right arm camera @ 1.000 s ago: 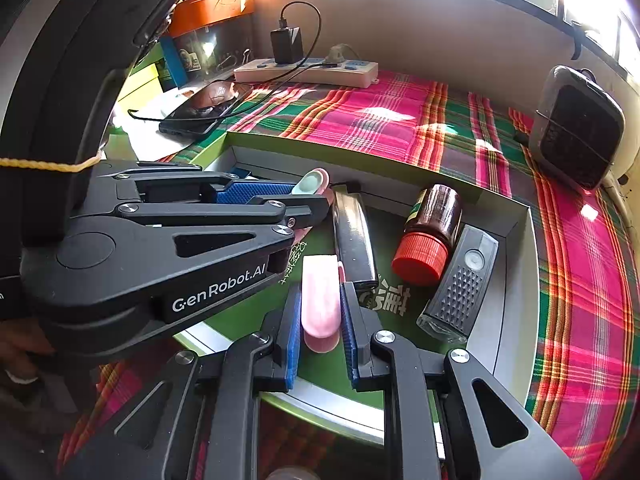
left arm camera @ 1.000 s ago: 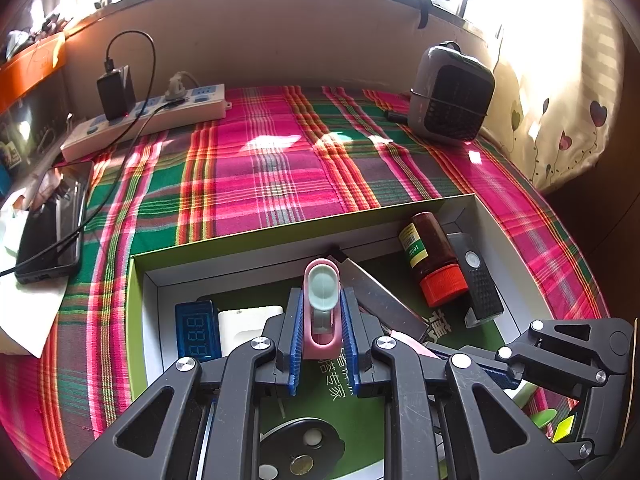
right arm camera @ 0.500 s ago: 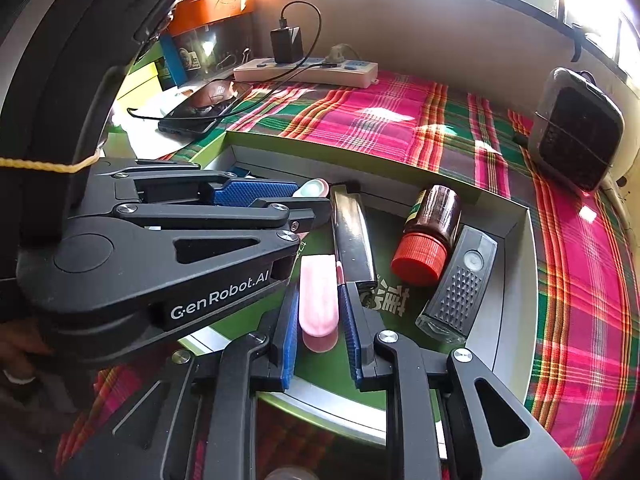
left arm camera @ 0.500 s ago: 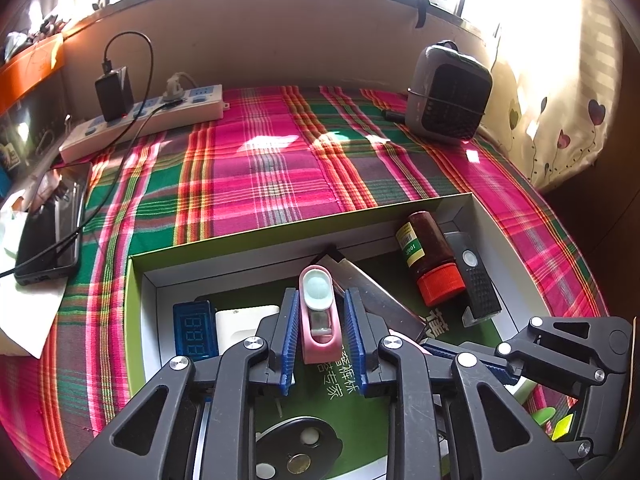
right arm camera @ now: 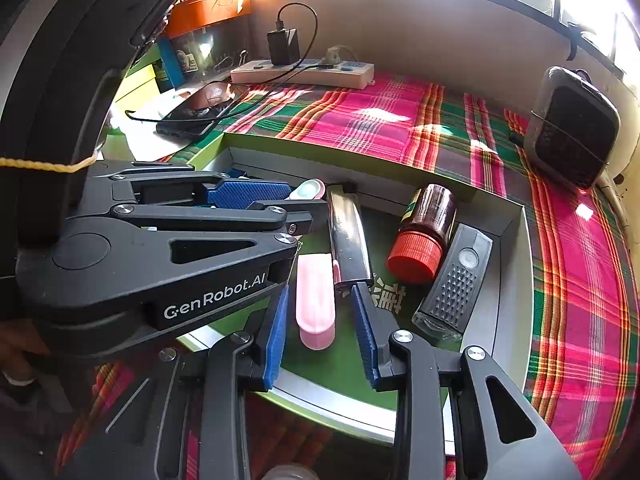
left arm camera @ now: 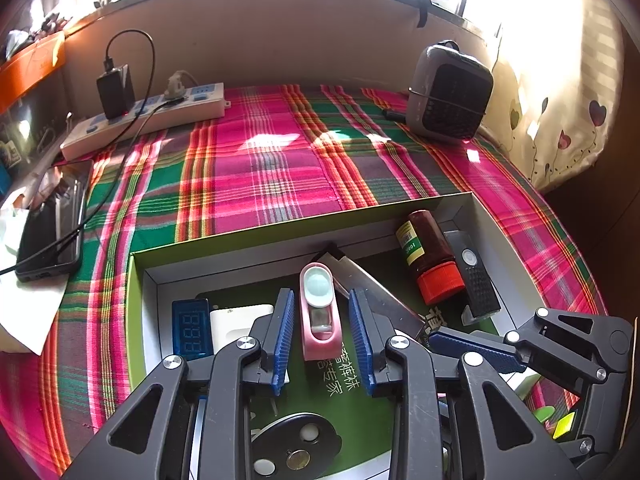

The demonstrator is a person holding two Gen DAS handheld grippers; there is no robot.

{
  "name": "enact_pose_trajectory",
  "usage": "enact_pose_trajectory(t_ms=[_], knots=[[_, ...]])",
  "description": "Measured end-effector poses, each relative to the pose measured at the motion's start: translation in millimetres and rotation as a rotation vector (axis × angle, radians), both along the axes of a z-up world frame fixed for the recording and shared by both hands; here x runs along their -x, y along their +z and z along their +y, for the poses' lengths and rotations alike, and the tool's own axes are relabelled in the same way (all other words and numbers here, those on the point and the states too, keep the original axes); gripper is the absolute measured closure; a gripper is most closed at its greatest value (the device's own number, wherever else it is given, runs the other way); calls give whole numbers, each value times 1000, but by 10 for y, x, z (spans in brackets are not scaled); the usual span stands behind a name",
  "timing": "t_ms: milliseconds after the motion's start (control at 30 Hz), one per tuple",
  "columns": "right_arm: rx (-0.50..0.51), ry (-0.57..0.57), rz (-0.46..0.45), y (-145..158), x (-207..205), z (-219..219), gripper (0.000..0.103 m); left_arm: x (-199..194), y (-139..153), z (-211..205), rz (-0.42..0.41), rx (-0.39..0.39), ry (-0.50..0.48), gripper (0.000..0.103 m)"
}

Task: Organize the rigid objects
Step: 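Open both tools to release the case and pink lighter in the box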

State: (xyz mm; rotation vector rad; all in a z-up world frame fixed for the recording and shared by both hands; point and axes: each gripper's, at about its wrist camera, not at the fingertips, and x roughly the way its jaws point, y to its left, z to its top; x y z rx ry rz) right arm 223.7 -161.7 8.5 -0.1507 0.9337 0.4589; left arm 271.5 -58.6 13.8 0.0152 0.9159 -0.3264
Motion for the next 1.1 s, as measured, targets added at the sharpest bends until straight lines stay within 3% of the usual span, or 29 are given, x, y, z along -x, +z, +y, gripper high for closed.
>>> enact_pose_trajectory(t_ms=[167,467,900,1100], knots=[[-7,-6,-5,15,10,-22,64,27,4,-4,2,5,0,74],[-8,-15,-9,31,41,-42,63,72,59,9,-7,12,1,67],[-19,-35,-24,78,136,-102,62,207,146,49,-40,-36,45,64],[-26,-61,-23,99,199,-142,61,301,190,111,-42,-20,61,64]])
